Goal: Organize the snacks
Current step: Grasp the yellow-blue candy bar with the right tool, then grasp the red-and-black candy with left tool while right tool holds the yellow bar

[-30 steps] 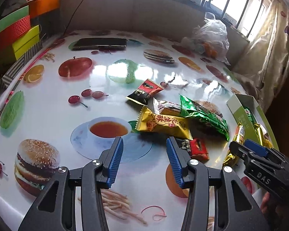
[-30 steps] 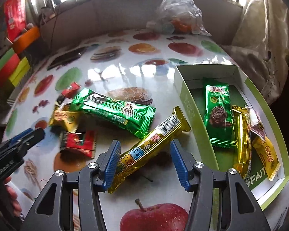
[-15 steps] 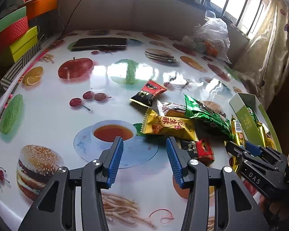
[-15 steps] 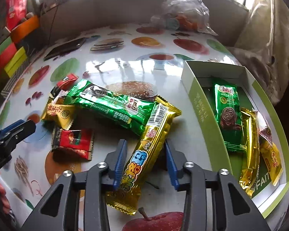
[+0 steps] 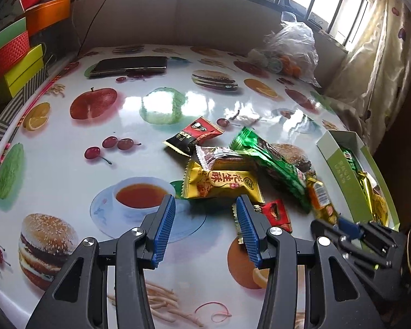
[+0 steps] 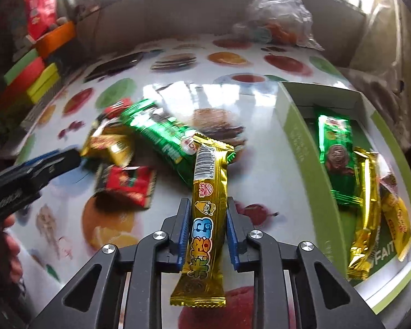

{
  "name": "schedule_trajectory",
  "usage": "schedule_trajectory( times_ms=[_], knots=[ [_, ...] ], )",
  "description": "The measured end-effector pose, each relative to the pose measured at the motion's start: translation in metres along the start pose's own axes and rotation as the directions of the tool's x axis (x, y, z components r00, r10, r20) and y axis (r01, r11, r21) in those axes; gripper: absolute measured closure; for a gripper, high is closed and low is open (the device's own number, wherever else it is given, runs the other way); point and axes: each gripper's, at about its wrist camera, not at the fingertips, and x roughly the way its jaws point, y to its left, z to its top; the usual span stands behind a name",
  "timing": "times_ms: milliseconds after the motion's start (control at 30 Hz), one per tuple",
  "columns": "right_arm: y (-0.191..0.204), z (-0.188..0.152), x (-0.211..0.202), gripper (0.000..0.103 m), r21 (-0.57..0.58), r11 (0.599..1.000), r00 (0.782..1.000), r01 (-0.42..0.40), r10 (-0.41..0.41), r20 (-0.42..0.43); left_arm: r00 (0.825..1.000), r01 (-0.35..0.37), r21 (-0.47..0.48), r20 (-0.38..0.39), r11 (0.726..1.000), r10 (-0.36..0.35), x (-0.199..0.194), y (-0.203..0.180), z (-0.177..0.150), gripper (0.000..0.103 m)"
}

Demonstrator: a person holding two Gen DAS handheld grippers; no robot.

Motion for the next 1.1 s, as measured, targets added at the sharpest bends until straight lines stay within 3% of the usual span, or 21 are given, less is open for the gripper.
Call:
schedule_trajectory(
  times_ms=[167, 433, 700, 967, 1100],
  knots=[
    [0.018, -0.008, -0.004, 0.081, -0.085, 0.993, 0.996, -0.087, 0.086, -0.017, 1.000, -0.009, 0.001, -0.002, 1.000, 0.009, 0.000, 0.000, 0.000, 0.055],
    [0.000, 0.001, -0.007, 0.081, -0.028, 0.999, 1.000, -0.025, 0.025, 0.008, 1.000, -0.005, 0.025, -0.004, 1.000, 0.005, 0.002, -0.004, 0.001, 0.055],
    [-0.011, -0.002, -0.003, 0.081, 0.010, 1.000, 1.000, -0.020, 0.020, -0.010, 0.997, 0.060, 0.221, -0.057, 0.973, -0.049, 0.014, -0.030, -0.004, 0.055],
    [-0.017, -0.004, -0.005, 0.081, 0.028, 0.999, 1.000, -0.026, 0.026, -0.007, 0.985, 0.153, 0.231, -0.116, 0.961, -0.129, 0.018, -0.043, -0.011, 0.055],
    [-0.019, -0.004, -0.005, 0.081, 0.032, 0.999, 1.000, -0.027, 0.027, -0.005, 0.983, 0.155, 0.225, -0.131, 0.962, -0.127, 0.016, -0.046, -0.019, 0.055]
  ],
)
